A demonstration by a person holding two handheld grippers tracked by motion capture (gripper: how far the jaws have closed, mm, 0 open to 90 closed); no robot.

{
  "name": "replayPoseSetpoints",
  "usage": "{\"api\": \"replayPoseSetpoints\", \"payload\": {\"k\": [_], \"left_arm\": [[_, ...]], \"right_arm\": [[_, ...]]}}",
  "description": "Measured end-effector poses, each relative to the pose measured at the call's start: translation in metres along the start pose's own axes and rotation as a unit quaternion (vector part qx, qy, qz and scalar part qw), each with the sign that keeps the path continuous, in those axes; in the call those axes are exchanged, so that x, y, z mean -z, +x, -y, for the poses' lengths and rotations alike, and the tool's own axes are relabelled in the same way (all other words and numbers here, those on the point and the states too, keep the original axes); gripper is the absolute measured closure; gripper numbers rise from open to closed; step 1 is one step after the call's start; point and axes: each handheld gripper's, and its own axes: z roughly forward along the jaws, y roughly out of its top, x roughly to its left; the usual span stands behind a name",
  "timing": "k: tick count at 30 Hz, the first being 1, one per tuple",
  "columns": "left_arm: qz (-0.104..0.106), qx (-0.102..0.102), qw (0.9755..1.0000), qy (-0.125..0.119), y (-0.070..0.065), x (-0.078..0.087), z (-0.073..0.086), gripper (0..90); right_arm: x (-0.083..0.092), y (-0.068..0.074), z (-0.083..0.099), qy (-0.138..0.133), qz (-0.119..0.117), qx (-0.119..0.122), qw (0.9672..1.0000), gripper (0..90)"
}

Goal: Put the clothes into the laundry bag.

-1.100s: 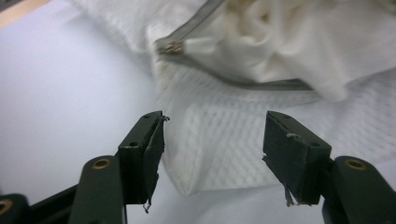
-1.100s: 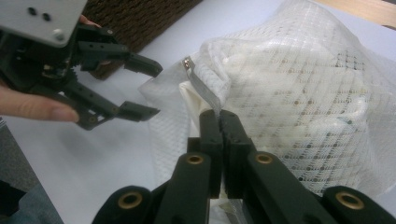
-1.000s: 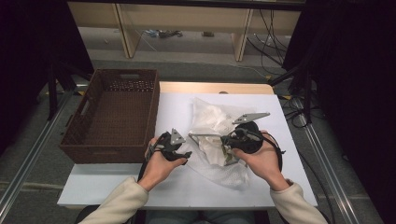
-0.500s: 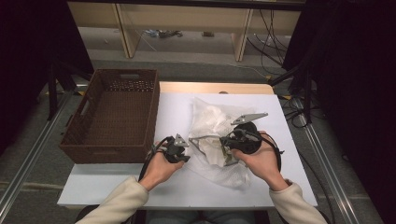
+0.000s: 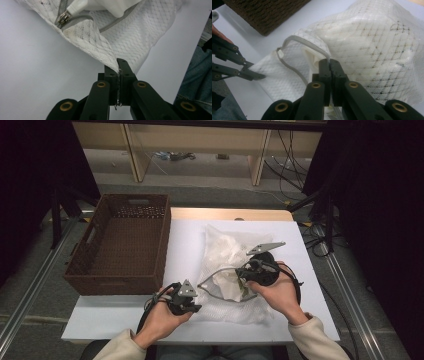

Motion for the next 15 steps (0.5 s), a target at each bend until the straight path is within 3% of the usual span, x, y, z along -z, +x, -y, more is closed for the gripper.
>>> {"api": "replayPoseSetpoints", "payload": {"k": [1,2,4,5,7,9,11,13,15], "left_arm": [[0.004,0.004,1.0000,-0.001,-0.001,0.000,0.001,86.2],[0.002,-0.002,1.0000,0.004,0.000,0.001,0.002,85.4],[-0.005,0.002,1.0000,0.002,0.001,0.005,0.002,75.4],[-0.011,0.013,0.9997,-0.019,0.001,0.006,0.001,68.5],[-0.039,0.001,0.9986,-0.034,0.001,0.012,-0.004,57.4],[-0.051,-0.010,0.9975,-0.049,-0.003,0.016,-0.009,50.8],[-0.048,-0.022,0.9966,-0.063,-0.009,0.017,-0.017,49.8],[-0.040,-0.035,0.9958,-0.075,-0.017,0.013,-0.025,53.2],[-0.029,-0.060,0.9944,-0.082,-0.023,0.003,-0.036,56.7]], "right_arm": [[0.000,0.001,0.000,0.000,-0.001,-0.010,0.9999,89.9],[-0.002,-0.001,0.001,-0.002,-0.005,-0.002,1.0000,89.8],[-0.001,-0.002,0.000,0.001,0.000,0.004,1.0000,89.8],[-0.002,-0.001,0.000,-0.001,-0.006,-0.004,1.0000,89.8],[-0.002,-0.001,0.000,-0.003,0.005,0.004,1.0000,89.8],[-0.002,-0.002,0.000,0.002,-0.001,0.007,1.0000,89.8],[-0.002,0.000,0.000,0.005,-0.003,-0.002,1.0000,89.7],[-0.003,-0.001,0.000,0.004,-0.002,0.004,1.0000,89.7],[-0.003,-0.001,0.000,0.009,-0.006,0.002,0.9999,89.7]]}}
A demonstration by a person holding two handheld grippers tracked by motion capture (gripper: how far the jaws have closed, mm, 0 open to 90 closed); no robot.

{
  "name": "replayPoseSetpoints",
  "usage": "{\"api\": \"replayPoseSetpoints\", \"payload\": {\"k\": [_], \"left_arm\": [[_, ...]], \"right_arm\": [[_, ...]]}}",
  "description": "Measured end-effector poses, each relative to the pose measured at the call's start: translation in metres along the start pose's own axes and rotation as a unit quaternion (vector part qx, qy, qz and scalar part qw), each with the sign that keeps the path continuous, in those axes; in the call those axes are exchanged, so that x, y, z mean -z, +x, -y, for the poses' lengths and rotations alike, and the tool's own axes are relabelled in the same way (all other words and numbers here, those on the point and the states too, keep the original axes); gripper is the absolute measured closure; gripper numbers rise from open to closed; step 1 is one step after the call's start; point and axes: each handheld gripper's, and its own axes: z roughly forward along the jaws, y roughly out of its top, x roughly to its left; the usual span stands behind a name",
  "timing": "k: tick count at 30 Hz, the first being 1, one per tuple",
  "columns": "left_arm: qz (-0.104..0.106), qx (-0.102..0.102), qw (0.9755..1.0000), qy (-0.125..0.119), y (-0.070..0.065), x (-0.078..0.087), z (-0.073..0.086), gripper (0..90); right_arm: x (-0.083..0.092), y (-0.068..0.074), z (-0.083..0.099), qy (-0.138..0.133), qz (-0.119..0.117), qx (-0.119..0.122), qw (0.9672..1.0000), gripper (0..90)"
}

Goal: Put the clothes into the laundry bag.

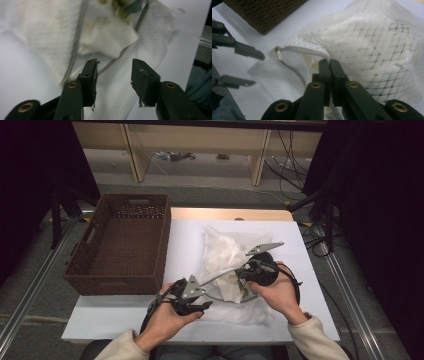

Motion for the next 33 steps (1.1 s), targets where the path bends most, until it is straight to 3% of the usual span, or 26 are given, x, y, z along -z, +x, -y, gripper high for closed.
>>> {"api": "replayPoseSetpoints", "payload": {"k": [2,3,5,6,7,8,9,10,12,13,15,17,19,20,22,24,25,27,28,29,30,33], "left_arm": [[0.014,-0.018,0.9997,0.007,-0.005,-0.015,-0.008,59.1],[0.022,-0.027,0.9993,0.013,-0.005,-0.025,-0.012,60.2],[0.029,-0.033,0.9987,0.024,-0.006,-0.044,-0.017,62.5],[0.023,-0.040,0.9985,0.029,-0.004,-0.053,-0.019,63.7],[0.033,-0.036,0.9981,0.038,-0.004,-0.062,-0.020,64.2],[0.017,-0.045,0.9979,0.043,-0.003,-0.069,-0.021,64.6],[0.028,-0.047,0.9975,0.046,-0.003,-0.076,-0.022,65.6],[0.019,-0.049,0.9974,0.049,-0.001,-0.083,-0.023,66.1],[0.005,-0.057,0.9972,0.049,0.002,-0.091,-0.025,67.6],[-0.001,-0.048,0.9979,0.042,0.002,-0.094,-0.025,69.0],[-0.006,-0.045,0.9981,0.041,0.003,-0.100,-0.026,72.1],[-0.008,-0.041,0.9984,0.038,0.006,-0.106,-0.026,73.9],[-0.020,-0.046,0.9982,0.034,0.006,-0.108,-0.029,76.1],[-0.021,-0.046,0.9982,0.030,0.006,-0.109,-0.031,77.2],[-0.033,-0.044,0.9982,0.022,0.009,-0.110,-0.034,80.0],[-0.047,-0.040,0.9980,0.017,0.013,-0.112,-0.036,82.2],[-0.053,-0.035,0.9979,0.010,0.014,-0.113,-0.037,82.7],[-0.058,-0.044,0.9973,0.010,0.018,-0.113,-0.039,84.1],[-0.070,-0.015,0.9973,-0.018,0.017,-0.118,-0.039,84.5],[-0.063,-0.028,0.9976,-0.006,0.020,-0.117,-0.040,84.6],[-0.064,-0.030,0.9975,-0.010,0.021,-0.119,-0.041,84.4],[-0.071,-0.025,0.9970,-0.021,0.021,-0.122,-0.040,83.0]], "right_arm": [[-0.001,0.000,0.001,-0.001,-0.003,0.007,1.0000,89.7],[-0.001,0.002,0.001,-0.002,-0.003,-0.006,1.0000,89.7],[-0.001,0.001,0.001,0.001,-0.005,0.006,1.0000,89.8],[0.000,0.002,0.001,0.001,0.001,0.004,1.0000,89.8],[-0.001,0.003,0.002,-0.003,-0.001,-0.002,1.0000,89.8],[0.001,0.002,0.001,0.002,-0.009,0.001,1.0000,89.8],[0.003,0.002,0.001,0.007,0.004,0.000,1.0000,89.7],[0.002,0.001,0.001,-0.003,-0.007,0.001,1.0000,89.8],[0.003,-0.002,0.001,0.006,-0.007,0.012,0.9999,89.7],[0.004,-0.002,0.001,0.002,-0.010,-0.001,0.9999,89.7],[0.003,-0.003,0.002,-0.008,-0.007,-0.003,0.9999,89.7],[0.007,-0.004,0.000,0.011,-0.010,-0.022,0.9996,89.6],[0.007,-0.009,0.000,0.005,-0.014,-0.003,0.9999,89.6],[0.009,-0.007,0.001,0.006,-0.011,-0.028,0.9995,89.6],[0.008,-0.007,0.001,-0.013,0.009,-0.021,0.9997,89.6],[0.009,-0.009,0.001,-0.008,0.007,-0.014,0.9998,89.6],[0.009,-0.008,0.001,-0.005,0.002,-0.023,0.9997,89.6],[0.006,-0.009,0.002,-0.019,0.002,-0.014,0.9997,89.6],[0.008,-0.010,0.001,-0.012,0.006,-0.017,0.9998,89.7],[0.008,-0.010,0.001,-0.008,0.006,-0.018,0.9998,89.6],[0.008,-0.010,0.001,-0.007,0.005,-0.021,0.9997,89.6],[0.007,-0.010,0.002,-0.010,0.009,-0.024,0.9996,89.5]]}}
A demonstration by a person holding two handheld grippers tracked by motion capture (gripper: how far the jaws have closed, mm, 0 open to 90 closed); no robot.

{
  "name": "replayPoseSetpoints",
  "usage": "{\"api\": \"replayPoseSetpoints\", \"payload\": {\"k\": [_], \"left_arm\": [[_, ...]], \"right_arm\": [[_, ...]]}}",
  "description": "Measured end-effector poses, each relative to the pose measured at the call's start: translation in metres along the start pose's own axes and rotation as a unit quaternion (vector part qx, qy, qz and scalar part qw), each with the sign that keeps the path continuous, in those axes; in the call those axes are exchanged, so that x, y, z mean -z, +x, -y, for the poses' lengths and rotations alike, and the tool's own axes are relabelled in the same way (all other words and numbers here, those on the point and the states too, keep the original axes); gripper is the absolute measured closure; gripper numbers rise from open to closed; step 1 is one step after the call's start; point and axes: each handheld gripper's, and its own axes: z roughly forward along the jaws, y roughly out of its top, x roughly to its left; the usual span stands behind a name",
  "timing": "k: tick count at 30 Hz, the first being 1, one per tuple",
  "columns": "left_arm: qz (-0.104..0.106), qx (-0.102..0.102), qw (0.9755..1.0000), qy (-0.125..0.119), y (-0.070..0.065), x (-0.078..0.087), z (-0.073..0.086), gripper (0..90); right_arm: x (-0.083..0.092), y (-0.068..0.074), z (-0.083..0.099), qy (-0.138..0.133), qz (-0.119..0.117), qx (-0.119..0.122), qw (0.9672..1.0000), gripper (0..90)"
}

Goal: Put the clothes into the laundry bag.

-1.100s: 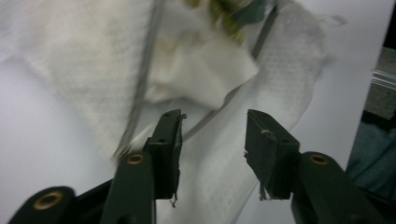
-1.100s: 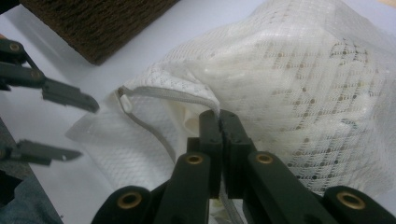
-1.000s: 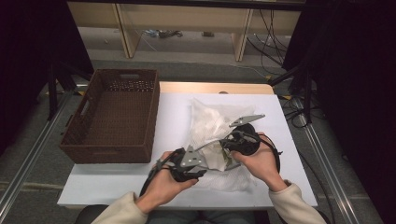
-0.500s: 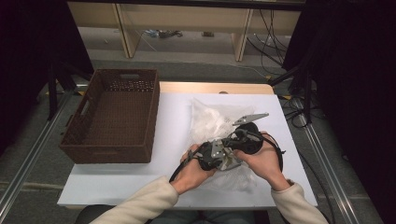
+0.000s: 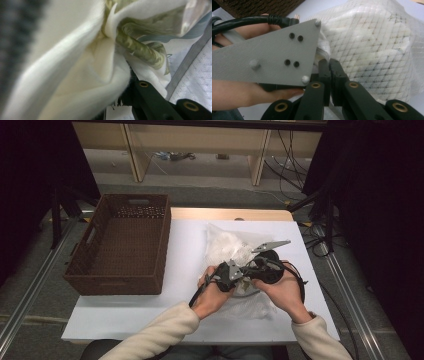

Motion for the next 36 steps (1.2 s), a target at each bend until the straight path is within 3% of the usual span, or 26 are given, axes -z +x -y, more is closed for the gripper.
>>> {"api": "replayPoseSetpoints", "payload": {"k": [1,4,5,6,7,8,10,11,12,15,17,18,20,22,23,25,28,29,36], "left_arm": [[0.001,-0.011,0.9999,0.012,0.001,0.003,0.001,82.4],[0.013,-0.016,0.9997,0.010,-0.002,0.006,0.004,77.0],[0.020,-0.021,0.9995,0.015,-0.003,0.009,0.006,73.9],[0.028,-0.039,0.9985,0.025,-0.003,0.015,0.007,70.4],[0.029,-0.043,0.9984,0.024,-0.005,0.019,0.009,68.4],[0.032,-0.051,0.9977,0.032,-0.006,0.026,0.010,66.5],[0.040,-0.045,0.9979,0.025,-0.008,0.040,0.015,64.3],[0.030,-0.060,0.9973,0.030,-0.008,0.047,0.016,64.0],[0.035,-0.065,0.9966,0.037,-0.008,0.052,0.019,63.8],[0.041,-0.062,0.9956,0.057,-0.007,0.060,0.029,63.4],[0.047,-0.049,0.9955,0.066,-0.005,0.058,0.034,62.2],[0.049,-0.043,0.9956,0.068,-0.004,0.056,0.035,61.4],[0.051,-0.035,0.9954,0.073,-0.002,0.051,0.036,57.8],[0.065,-0.006,0.9953,0.071,-0.001,0.045,0.037,51.4],[0.056,-0.013,0.9957,0.074,0.000,0.043,0.037,49.3],[0.076,-0.006,0.9938,0.081,-0.001,0.038,0.038,48.3],[0.080,-0.005,0.9933,0.083,-0.001,0.035,0.038,47.1],[0.084,0.000,0.9930,0.083,-0.002,0.034,0.038,46.8],[0.096,0.027,0.9901,0.098,-0.002,0.031,0.040,46.0]], "right_arm": [[0.001,0.000,0.000,0.007,-0.003,-0.002,1.0000,89.5],[0.000,0.001,0.001,0.012,-0.005,-0.003,0.9999,89.5],[-0.002,0.000,0.002,0.012,-0.007,0.007,0.9999,89.4],[-0.002,0.002,0.003,0.012,-0.004,-0.001,0.9999,89.4],[-0.004,0.001,0.003,0.014,-0.007,0.014,0.9998,89.4],[-0.003,0.002,0.004,0.017,-0.006,0.010,0.9998,89.3],[-0.004,0.003,0.004,0.020,-0.009,0.012,0.9997,89.3],[-0.004,0.003,0.005,0.019,-0.002,0.016,0.9997,89.2],[-0.003,0.004,0.006,0.021,-0.004,0.004,0.9998,89.2],[-0.004,0.005,0.006,0.024,-0.005,0.001,0.9997,89.0],[-0.005,0.006,0.006,0.029,-0.008,-0.001,0.9996,88.8],[-0.005,0.004,0.006,0.026,-0.012,0.014,0.9995,88.8],[-0.007,0.005,0.006,0.017,-0.009,0.016,0.9997,88.8],[-0.005,0.005,0.006,0.023,-0.002,0.014,0.9996,88.8],[-0.005,0.007,0.006,0.028,-0.004,0.000,0.9996,88.6],[-0.004,0.007,0.006,0.030,-0.007,-0.005,0.9995,88.5],[-0.005,0.007,0.006,0.028,-0.006,-0.006,0.9996,88.4],[-0.005,0.006,0.006,0.026,-0.003,0.001,0.9997,88.3],[-0.003,0.006,0.005,0.036,-0.005,-0.010,0.9993,88.0]]}}
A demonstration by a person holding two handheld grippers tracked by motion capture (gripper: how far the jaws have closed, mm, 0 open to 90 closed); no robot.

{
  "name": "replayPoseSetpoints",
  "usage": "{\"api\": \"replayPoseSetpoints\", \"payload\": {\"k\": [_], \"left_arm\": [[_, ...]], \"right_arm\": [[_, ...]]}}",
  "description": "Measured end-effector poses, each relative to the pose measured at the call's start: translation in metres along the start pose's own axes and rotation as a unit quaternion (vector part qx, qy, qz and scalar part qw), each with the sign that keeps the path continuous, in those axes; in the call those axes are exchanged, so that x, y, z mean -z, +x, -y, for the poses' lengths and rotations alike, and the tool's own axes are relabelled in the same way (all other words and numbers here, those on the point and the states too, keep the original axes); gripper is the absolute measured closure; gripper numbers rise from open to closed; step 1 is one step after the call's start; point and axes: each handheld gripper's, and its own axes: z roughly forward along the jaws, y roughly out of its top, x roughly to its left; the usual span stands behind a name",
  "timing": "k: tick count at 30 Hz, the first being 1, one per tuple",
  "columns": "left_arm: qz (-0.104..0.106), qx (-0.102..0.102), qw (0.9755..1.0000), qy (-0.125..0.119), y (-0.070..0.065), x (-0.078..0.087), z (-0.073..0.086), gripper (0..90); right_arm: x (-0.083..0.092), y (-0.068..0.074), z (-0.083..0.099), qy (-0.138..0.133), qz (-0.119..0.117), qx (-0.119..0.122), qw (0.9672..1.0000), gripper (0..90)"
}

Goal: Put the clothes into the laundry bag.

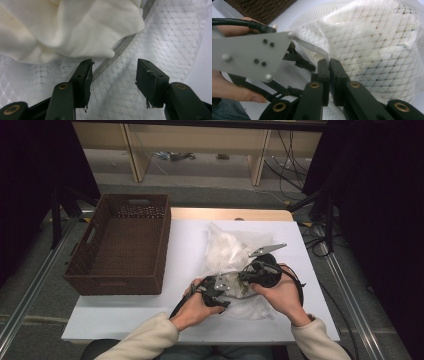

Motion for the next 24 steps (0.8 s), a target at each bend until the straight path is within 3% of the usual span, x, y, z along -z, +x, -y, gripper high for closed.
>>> {"api": "replayPoseSetpoints", "payload": {"k": [1,6,7,8,11,14,15,18,20,22,23,24], "left_arm": [[0.005,0.009,0.9999,-0.004,-0.0005,-0.0007,0.0000,46.8],[0.000,-0.015,0.9999,-0.003,0.0039,-0.0017,-0.0031,49.8],[0.006,-0.010,0.9999,-0.007,0.0029,-0.0039,-0.0034,47.8],[0.003,-0.010,0.9999,-0.006,0.0036,-0.0046,-0.0037,46.2],[0.005,-0.007,0.9999,-0.008,0.0041,-0.0058,-0.0046,45.6],[0.012,0.011,0.9998,-0.013,0.0043,-0.0073,-0.0034,45.6],[0.015,-0.010,0.9998,0.005,0.0066,-0.0046,-0.0039,45.8],[0.017,0.005,0.9998,0.002,0.0046,-0.0053,-0.0042,47.9],[0.021,0.000,0.9997,0.008,0.0045,-0.0037,-0.0045,52.6],[0.019,0.025,0.9995,-0.006,-0.0008,-0.0052,-0.0048,58.3],[0.025,-0.001,0.9996,0.017,0.0015,-0.0020,-0.0059,62.0],[0.021,0.015,0.9996,0.003,-0.0019,-0.0037,-0.0057,65.3]], "right_arm": [[0.0002,-0.0003,0.0000,0.000,-0.001,0.001,1.0000,87.9],[-0.0006,-0.0031,-0.0002,-0.014,-0.003,0.025,0.9996,87.7],[-0.0006,-0.0020,0.0001,-0.016,0.000,0.018,0.9997,87.7],[-0.0020,-0.0035,0.0000,-0.017,-0.007,0.032,0.9993,87.7],[-0.0010,-0.0033,-0.0003,-0.014,-0.008,0.033,0.9993,87.5],[-0.0010,-0.0029,-0.0004,-0.012,-0.005,0.024,0.9996,87.3],[-0.0019,-0.0021,0.0001,-0.018,-0.003,0.021,0.9996,87.1],[-0.0006,-0.0024,-0.0007,-0.012,-0.007,0.024,0.9996,86.9],[-0.0010,-0.0031,-0.0005,-0.014,-0.007,0.030,0.9994,86.8],[-0.0004,-0.0025,-0.0006,-0.014,-0.007,0.025,0.9996,86.8],[-0.0007,-0.0028,-0.0006,-0.015,-0.007,0.026,0.9995,86.8],[-0.0009,-0.0031,-0.0006,-0.015,-0.008,0.027,0.9995,86.7]]}}
